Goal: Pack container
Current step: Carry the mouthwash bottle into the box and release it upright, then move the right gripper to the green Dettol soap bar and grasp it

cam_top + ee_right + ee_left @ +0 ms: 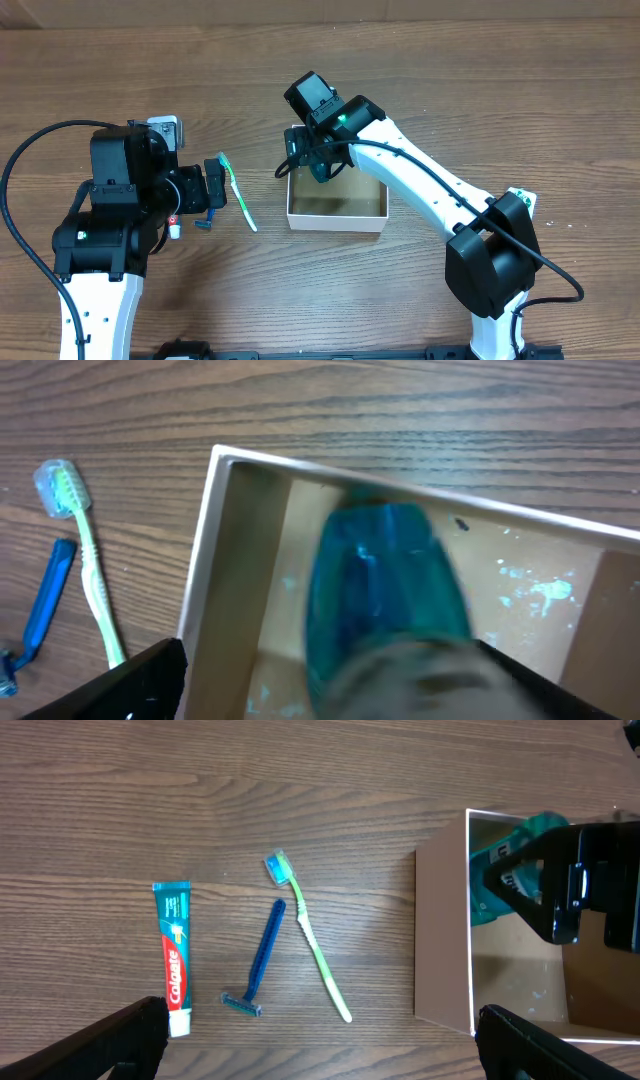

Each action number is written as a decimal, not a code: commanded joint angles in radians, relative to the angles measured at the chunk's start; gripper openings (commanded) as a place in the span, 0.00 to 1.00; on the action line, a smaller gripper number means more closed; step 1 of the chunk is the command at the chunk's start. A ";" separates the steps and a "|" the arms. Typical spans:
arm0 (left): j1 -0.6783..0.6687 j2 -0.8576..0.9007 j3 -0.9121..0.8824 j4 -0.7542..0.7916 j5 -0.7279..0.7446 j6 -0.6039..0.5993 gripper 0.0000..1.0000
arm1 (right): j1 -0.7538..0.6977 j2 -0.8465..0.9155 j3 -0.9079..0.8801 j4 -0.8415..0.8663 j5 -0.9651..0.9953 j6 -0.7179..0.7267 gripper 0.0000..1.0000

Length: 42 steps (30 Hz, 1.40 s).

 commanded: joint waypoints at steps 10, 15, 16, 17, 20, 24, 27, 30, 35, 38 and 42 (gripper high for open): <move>-0.006 -0.002 0.027 0.001 0.011 -0.008 1.00 | 0.005 -0.033 0.026 0.005 -0.039 -0.008 0.88; -0.006 -0.001 0.027 0.001 0.011 -0.009 1.00 | 0.005 -0.033 0.026 0.007 -0.036 -0.008 0.88; -0.006 -0.002 0.027 0.000 0.011 -0.009 1.00 | 0.005 -0.033 0.026 0.007 -0.033 -0.008 0.88; -0.006 -0.001 0.027 0.000 0.011 -0.008 1.00 | 0.005 -0.037 0.026 0.007 -0.018 -0.006 0.89; -0.006 -0.001 0.027 0.001 0.011 -0.009 1.00 | 0.005 -0.085 0.027 0.006 0.072 -0.004 0.92; -0.006 -0.001 0.027 0.002 0.011 -0.009 1.00 | 0.005 -0.174 0.080 -0.046 0.097 -0.057 0.96; -0.006 -0.001 0.027 0.002 0.011 -0.009 1.00 | 0.002 -0.267 0.169 -0.122 0.134 -0.054 1.00; -0.006 -0.001 0.027 0.001 0.011 -0.009 1.00 | -0.056 -0.373 0.182 -0.127 0.138 -0.050 1.00; -0.006 -0.002 0.027 0.001 0.011 -0.009 1.00 | -0.344 -0.497 0.182 -0.293 0.193 0.135 1.00; -0.006 -0.001 0.027 0.001 0.011 -0.009 1.00 | -0.610 -0.502 0.175 -0.479 0.176 0.208 1.00; -0.006 -0.001 0.027 -0.014 0.011 -0.008 1.00 | -0.806 -0.502 0.113 -0.599 0.156 0.211 1.00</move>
